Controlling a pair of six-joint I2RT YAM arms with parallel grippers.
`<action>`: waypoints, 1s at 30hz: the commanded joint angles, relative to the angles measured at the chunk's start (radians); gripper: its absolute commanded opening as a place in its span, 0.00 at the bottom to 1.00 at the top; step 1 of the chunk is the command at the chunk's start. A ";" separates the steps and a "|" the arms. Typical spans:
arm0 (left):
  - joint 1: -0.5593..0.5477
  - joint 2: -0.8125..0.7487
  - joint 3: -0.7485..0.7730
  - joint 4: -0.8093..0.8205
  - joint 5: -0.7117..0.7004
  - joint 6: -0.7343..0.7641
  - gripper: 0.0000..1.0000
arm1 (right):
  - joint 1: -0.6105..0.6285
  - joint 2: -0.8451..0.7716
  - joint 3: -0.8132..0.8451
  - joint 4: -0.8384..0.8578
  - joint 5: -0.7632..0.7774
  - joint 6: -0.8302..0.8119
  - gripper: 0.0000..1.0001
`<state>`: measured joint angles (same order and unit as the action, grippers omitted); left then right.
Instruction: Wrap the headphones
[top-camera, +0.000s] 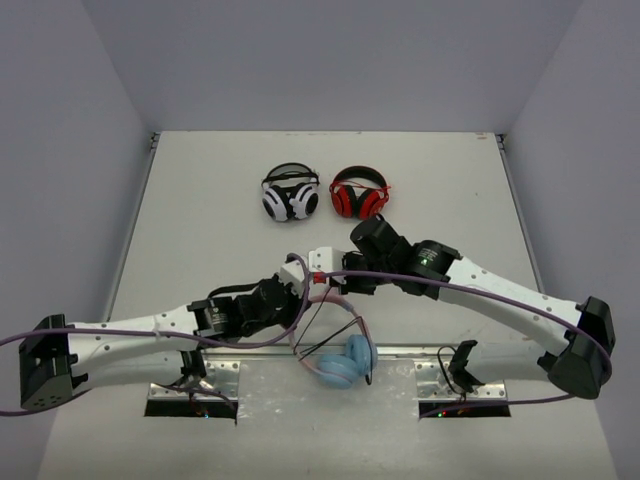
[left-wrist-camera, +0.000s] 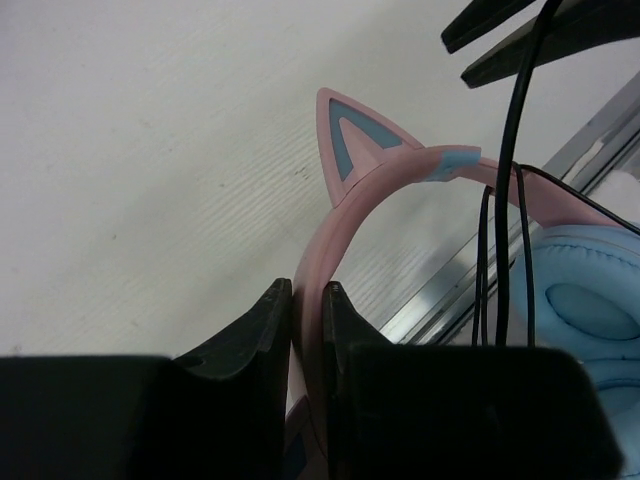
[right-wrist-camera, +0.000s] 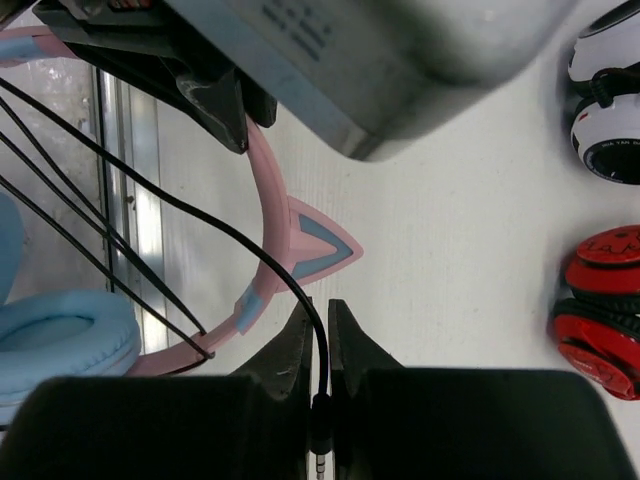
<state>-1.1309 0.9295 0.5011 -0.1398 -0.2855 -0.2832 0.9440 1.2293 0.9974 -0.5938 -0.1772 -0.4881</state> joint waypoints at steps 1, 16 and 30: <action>-0.007 -0.043 0.099 -0.009 -0.041 -0.025 0.00 | -0.025 -0.027 -0.002 0.074 -0.048 0.022 0.02; -0.007 -0.170 0.206 -0.168 -0.066 0.137 0.00 | -0.090 -0.086 -0.100 0.107 0.013 0.074 0.03; 0.198 -0.078 0.407 -0.138 0.211 0.380 0.00 | -0.103 -0.111 -0.147 0.147 0.136 0.069 0.08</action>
<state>-1.0264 0.8444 0.8101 -0.4019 -0.2771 0.0387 0.8646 1.1435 0.8688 -0.4477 -0.1539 -0.4229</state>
